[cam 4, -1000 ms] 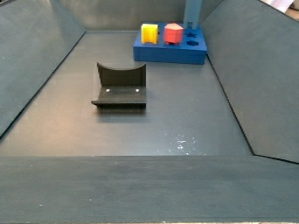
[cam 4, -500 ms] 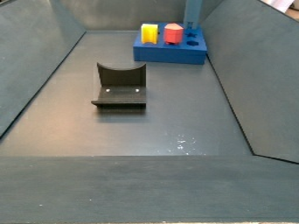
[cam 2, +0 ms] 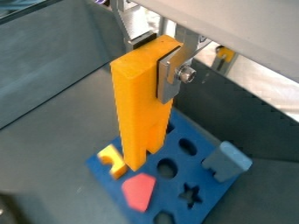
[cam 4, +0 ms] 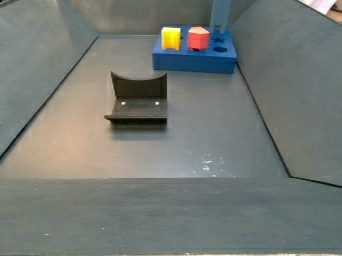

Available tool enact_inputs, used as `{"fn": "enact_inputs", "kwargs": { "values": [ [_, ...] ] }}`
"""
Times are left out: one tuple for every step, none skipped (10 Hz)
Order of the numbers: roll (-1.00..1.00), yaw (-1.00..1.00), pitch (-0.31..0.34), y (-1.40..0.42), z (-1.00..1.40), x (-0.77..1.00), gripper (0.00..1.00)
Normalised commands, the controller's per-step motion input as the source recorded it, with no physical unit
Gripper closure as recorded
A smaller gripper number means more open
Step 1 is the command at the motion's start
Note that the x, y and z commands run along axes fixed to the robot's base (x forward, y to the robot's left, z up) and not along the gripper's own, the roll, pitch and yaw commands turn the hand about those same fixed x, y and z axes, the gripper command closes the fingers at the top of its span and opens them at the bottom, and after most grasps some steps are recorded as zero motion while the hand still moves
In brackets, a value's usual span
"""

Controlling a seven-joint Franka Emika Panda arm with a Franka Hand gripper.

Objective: Pick up the double-square object. Move up. Place the double-square object on the fixture. Regrasp the double-square object. Move to above the board. Insert the double-square object.
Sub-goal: Insert the double-square object.

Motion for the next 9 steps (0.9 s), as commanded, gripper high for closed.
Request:
{"fn": "enact_inputs", "kwargs": {
  "values": [
    [-0.14, -0.65, -0.269, -0.42, -0.34, -0.07, 1.00],
    [-0.13, -0.85, -0.260, -0.22, -0.33, -0.06, 1.00],
    [-0.15, -0.93, -0.261, -0.11, -0.34, -0.07, 1.00],
    [-0.16, -0.92, -0.236, -0.10, -0.31, -0.05, 1.00],
    [-0.17, -0.70, -0.100, -0.26, -0.12, 0.05, 1.00],
    [0.00, 0.00, 0.000, 0.00, -0.11, -0.06, 1.00],
    [0.00, -1.00, -0.013, -0.09, -0.29, 0.00, 1.00],
    [0.00, -1.00, -0.011, 0.00, -0.35, 0.00, 1.00],
    [0.00, -1.00, -0.009, 0.00, -0.36, 0.00, 1.00]
  ]
}}
